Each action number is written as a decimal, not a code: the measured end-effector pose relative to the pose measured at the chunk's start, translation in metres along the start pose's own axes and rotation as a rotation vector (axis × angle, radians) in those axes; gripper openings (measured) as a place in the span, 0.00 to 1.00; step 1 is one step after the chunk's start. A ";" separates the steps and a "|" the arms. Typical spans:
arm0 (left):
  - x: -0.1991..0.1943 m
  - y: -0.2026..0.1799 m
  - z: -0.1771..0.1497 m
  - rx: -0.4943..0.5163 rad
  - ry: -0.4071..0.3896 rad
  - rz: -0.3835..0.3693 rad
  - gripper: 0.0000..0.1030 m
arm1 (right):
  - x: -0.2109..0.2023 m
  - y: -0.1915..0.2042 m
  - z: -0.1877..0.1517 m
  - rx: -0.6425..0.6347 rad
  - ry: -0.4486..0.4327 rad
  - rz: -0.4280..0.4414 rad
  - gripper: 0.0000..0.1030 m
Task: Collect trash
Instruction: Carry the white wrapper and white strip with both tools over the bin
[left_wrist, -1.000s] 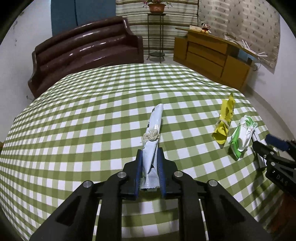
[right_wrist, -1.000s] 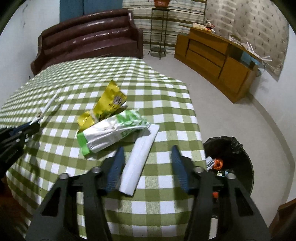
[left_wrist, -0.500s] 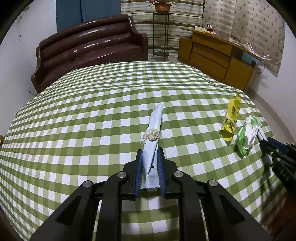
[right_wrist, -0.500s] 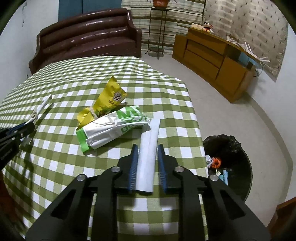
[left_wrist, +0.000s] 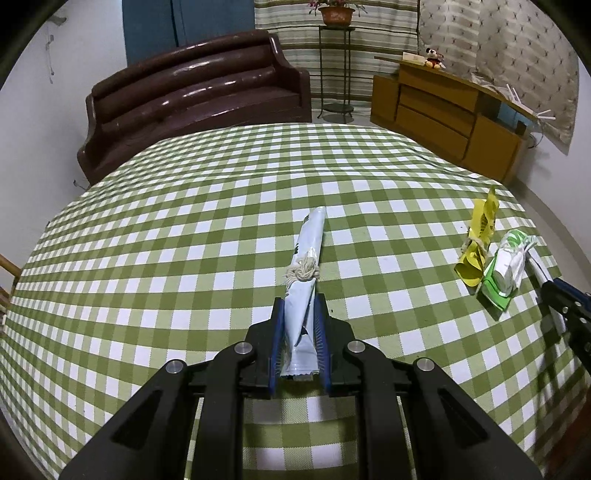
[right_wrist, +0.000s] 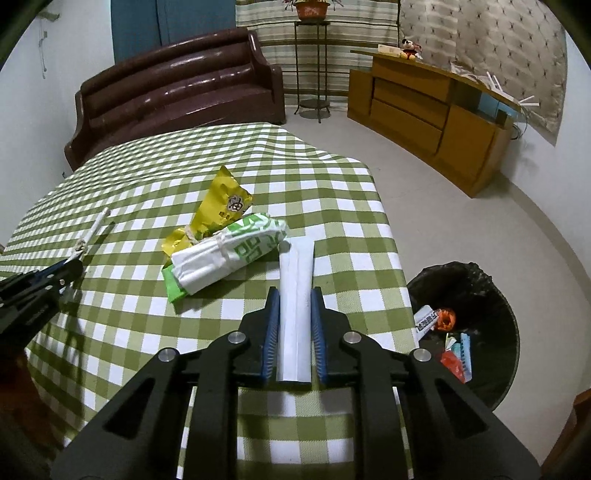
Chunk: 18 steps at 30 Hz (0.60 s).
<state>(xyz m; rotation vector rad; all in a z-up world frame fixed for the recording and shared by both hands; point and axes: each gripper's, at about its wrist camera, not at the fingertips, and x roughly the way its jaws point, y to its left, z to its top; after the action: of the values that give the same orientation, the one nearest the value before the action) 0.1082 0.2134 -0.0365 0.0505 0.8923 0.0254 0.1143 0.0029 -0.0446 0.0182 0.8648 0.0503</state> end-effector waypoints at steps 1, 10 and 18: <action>0.000 -0.001 0.000 0.004 -0.003 0.007 0.17 | -0.002 -0.001 -0.001 0.002 -0.004 0.002 0.17; -0.004 -0.009 0.001 0.002 -0.015 0.034 0.17 | -0.017 -0.016 -0.007 0.027 -0.035 0.004 0.17; -0.018 -0.020 0.002 0.003 -0.045 0.021 0.17 | -0.032 -0.026 -0.005 0.037 -0.067 0.010 0.17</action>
<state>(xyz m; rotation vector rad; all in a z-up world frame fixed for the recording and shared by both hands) 0.0987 0.1929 -0.0228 0.0634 0.8466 0.0422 0.0904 -0.0249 -0.0247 0.0586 0.7987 0.0433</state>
